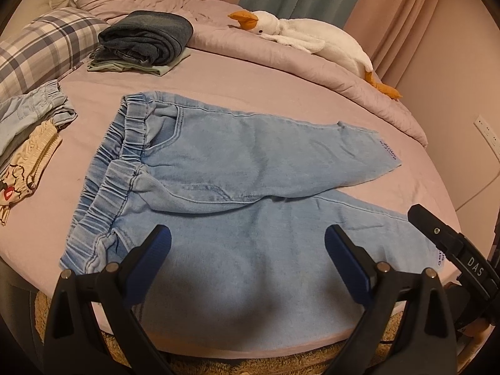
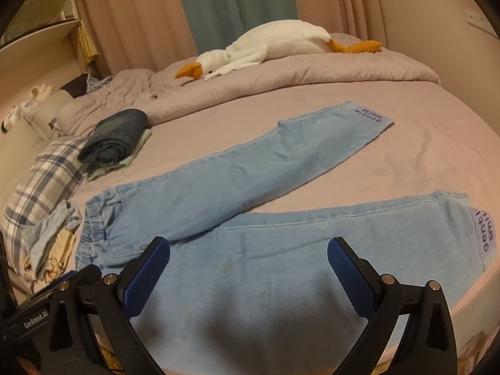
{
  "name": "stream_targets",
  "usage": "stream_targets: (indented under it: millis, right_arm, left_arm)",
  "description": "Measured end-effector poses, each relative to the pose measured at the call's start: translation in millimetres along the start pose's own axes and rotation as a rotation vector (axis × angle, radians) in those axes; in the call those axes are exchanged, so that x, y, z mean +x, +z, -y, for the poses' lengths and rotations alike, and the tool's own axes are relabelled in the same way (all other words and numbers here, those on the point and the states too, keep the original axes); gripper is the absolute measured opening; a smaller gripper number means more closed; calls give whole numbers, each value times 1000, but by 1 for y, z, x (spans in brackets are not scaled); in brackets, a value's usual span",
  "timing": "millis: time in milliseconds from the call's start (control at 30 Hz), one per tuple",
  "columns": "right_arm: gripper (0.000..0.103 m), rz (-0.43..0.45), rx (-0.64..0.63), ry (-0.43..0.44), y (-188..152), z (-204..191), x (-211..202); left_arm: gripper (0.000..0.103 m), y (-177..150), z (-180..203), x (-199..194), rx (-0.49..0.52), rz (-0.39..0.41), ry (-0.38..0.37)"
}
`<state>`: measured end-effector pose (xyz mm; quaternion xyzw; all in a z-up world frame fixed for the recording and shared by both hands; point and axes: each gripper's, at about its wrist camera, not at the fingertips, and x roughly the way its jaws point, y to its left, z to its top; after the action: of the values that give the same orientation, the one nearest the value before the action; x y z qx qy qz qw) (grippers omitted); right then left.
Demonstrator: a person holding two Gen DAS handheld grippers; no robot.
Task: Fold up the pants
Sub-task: 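Grasp the hem of one jeans leg with the right gripper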
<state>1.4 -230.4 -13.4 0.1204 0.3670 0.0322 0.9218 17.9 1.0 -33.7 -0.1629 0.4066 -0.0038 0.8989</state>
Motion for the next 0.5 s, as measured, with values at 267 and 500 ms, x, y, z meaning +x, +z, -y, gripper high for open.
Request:
stream_targets:
  millis: [267,500]
  right_arm:
    - [101,-16,36,46,16,3,14]
    - [101,-69,159,82,72,22,53]
  left_arm:
    - [96,6,-9,13,-23,-25,7]
    - [93,11,-20,25,-66,-46,-2]
